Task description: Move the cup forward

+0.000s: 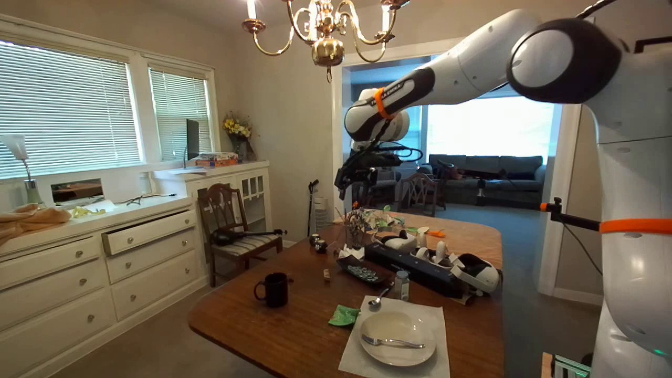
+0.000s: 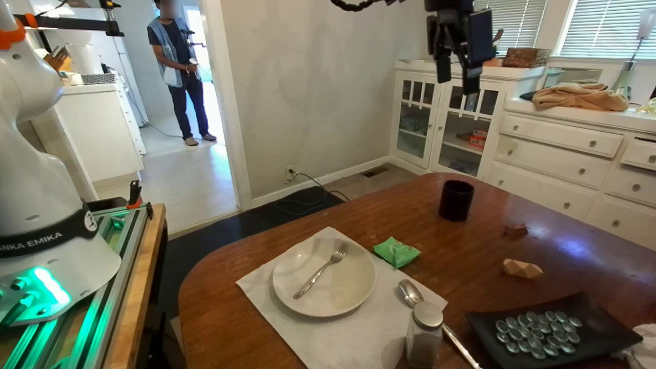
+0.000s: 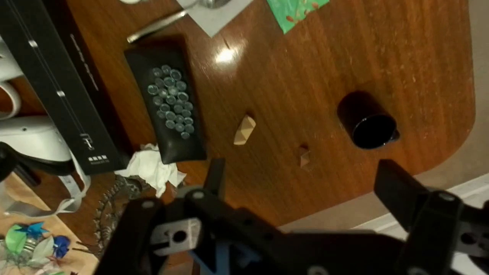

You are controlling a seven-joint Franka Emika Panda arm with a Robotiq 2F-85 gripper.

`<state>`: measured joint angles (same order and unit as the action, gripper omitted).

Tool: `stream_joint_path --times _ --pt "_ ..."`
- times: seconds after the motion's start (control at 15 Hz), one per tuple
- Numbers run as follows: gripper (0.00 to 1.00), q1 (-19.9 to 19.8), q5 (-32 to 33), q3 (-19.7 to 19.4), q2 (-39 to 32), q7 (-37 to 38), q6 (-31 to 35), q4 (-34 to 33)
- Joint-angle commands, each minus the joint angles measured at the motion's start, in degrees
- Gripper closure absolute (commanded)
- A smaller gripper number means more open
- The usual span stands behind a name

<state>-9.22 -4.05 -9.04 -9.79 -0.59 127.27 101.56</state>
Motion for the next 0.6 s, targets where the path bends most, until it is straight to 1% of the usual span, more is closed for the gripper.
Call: stream_joint_path --times 0.0,0.13,0.33,0.53 --pt "0.00 -2.3 -7.6 1.9 -13.0 -5.2 -0.2 -14.5" --pt "0.00 -3.3 -9.8 3.4 -18.7 -5.4 -1.4 -21.1" --pt "0.00 -4.0 -9.9 5.1 -26.2 -3.7 -2.8 -30.3" --pt "0.00 -4.6 -10.5 7.1 -33.0 -2.5 -6.0 -38.7"
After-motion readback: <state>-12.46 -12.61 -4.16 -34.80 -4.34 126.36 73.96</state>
